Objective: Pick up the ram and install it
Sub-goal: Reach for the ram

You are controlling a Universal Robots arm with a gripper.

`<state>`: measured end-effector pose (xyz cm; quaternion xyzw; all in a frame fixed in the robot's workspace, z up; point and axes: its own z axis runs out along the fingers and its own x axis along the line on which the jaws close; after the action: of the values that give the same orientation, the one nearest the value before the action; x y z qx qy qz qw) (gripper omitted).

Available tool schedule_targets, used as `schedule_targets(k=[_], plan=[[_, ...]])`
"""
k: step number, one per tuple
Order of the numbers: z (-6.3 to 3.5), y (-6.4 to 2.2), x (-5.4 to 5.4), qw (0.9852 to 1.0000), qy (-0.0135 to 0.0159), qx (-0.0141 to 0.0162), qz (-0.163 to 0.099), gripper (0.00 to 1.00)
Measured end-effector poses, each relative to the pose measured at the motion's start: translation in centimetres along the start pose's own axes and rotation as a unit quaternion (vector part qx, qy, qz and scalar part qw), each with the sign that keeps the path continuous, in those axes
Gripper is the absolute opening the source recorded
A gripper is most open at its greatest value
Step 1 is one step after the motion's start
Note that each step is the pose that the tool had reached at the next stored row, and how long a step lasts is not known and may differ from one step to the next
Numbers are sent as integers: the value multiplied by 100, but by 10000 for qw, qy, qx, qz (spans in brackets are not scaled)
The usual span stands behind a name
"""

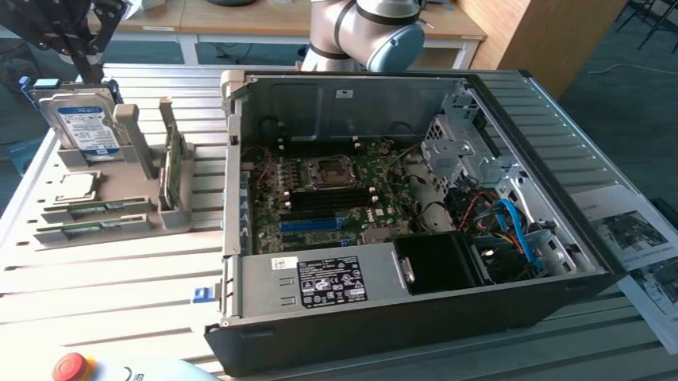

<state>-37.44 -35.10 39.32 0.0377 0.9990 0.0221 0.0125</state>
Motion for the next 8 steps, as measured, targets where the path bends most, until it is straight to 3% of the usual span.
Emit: schedule_targets(k=[8], plan=[[-2, -4, 68, 10000, 0, 0, 0, 10]])
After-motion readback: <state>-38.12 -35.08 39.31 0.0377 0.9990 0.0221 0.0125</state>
